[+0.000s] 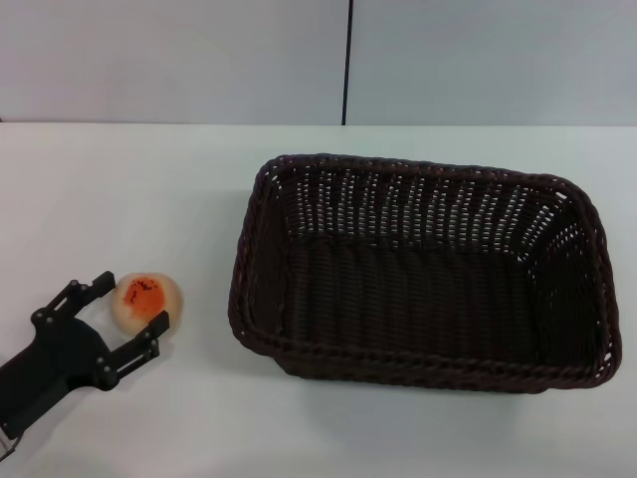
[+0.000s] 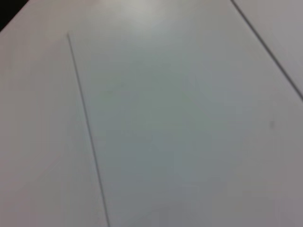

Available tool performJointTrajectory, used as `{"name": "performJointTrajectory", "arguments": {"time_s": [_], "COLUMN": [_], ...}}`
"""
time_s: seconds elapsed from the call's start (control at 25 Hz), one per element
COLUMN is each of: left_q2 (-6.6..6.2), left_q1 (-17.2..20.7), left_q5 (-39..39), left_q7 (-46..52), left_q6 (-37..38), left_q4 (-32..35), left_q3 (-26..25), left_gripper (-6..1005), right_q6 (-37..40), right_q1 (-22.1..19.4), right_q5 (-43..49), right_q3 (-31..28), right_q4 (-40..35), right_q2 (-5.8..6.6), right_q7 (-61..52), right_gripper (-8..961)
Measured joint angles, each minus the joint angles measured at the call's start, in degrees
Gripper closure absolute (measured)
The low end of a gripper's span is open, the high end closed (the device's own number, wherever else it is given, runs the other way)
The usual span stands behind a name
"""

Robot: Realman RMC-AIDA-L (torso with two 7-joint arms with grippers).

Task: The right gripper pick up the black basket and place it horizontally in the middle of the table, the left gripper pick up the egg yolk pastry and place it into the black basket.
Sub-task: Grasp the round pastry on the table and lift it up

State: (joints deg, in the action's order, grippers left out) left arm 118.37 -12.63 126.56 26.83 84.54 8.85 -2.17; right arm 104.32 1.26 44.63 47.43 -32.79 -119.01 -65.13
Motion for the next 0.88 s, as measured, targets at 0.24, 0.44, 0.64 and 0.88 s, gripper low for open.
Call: {"name": "performJointTrajectory", "arguments": {"time_s": [0.24, 0.44, 0.64, 0.88], "left_q2": [0.03, 0.04, 0.09, 0.1], "left_q1": [-1.0, -1.1, -1.0, -0.3], "left_q5": [0.0, -0.2, -0.5, -0.6], "left_q7": [0.7, 0.9, -2.0, -6.5], "left_q6": [-3.5, -4.1, -4.2, -4.0], "left_q4": [-1.2, -1.4, -1.4, -3.4], "left_q3": [0.1, 0.1, -0.5, -4.7], "left_gripper": [265, 268, 271, 552], "right_q6": [-0.1, 0.0, 0.0, 0.3], "right_q1": [-0.4, -0.4, 0.0, 0.1], "right_q5": [0.1, 0.1, -0.1, -0.2], "right_q3": [-1.7, -2.6, -2.8, -4.2], "right_q4": [2.9, 5.1, 6.7, 7.1], "right_q2": [0.11, 0.12, 0.19, 0.18], "right_q7": [0.4, 1.4, 1.4, 1.5], "right_gripper": [133, 133, 133, 133]}}
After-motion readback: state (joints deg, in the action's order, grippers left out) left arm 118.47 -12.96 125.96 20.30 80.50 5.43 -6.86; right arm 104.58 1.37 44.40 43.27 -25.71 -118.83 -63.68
